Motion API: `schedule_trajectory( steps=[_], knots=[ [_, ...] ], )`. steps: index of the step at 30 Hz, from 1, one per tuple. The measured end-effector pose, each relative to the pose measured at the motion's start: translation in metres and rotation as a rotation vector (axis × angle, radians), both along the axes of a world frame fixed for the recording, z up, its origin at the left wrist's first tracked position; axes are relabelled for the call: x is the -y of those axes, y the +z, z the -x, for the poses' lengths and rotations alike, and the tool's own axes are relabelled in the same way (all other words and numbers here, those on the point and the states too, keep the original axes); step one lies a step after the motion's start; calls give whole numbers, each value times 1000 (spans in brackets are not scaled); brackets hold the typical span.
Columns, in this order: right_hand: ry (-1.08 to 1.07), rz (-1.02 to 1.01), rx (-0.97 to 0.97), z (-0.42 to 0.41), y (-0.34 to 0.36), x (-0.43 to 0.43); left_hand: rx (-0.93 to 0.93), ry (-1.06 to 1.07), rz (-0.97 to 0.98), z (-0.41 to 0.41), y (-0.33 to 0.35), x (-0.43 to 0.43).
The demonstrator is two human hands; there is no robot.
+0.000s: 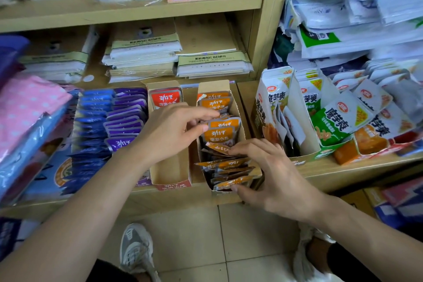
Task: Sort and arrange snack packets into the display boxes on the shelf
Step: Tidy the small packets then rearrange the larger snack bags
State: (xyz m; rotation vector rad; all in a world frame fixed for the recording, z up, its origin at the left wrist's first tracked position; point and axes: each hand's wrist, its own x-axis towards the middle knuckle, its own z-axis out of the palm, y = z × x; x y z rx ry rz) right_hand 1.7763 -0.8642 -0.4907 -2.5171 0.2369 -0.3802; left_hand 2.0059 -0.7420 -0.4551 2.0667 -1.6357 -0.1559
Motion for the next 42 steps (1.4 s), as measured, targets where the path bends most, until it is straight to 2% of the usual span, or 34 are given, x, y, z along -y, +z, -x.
schedule_trajectory(
  steps=[8,14,21,24,33,38,42],
  knots=[
    [-21,-43,69,0,1,-2,-106,-82,-95,-12,-2,-2],
    [-43,-38,12,-5,-1,0,-169,-106,-123,-14,-3,-8],
    [-42,-75,4,-6,-2,0,-281,-40,-23,-12,-3,-9],
    [-35,-83,5,-9,-2,2,-288,-30,-53,-11,-4,-7],
    [-4,-25,73,-8,-3,7,-162,-28,-5,-12,-5,-7],
    [5,-29,74,-6,-3,7,10,-92,-108,-13,-4,-9],
    [-6,-36,86,-6,-3,6,12,-71,-63,-11,-10,-3]
  ],
)
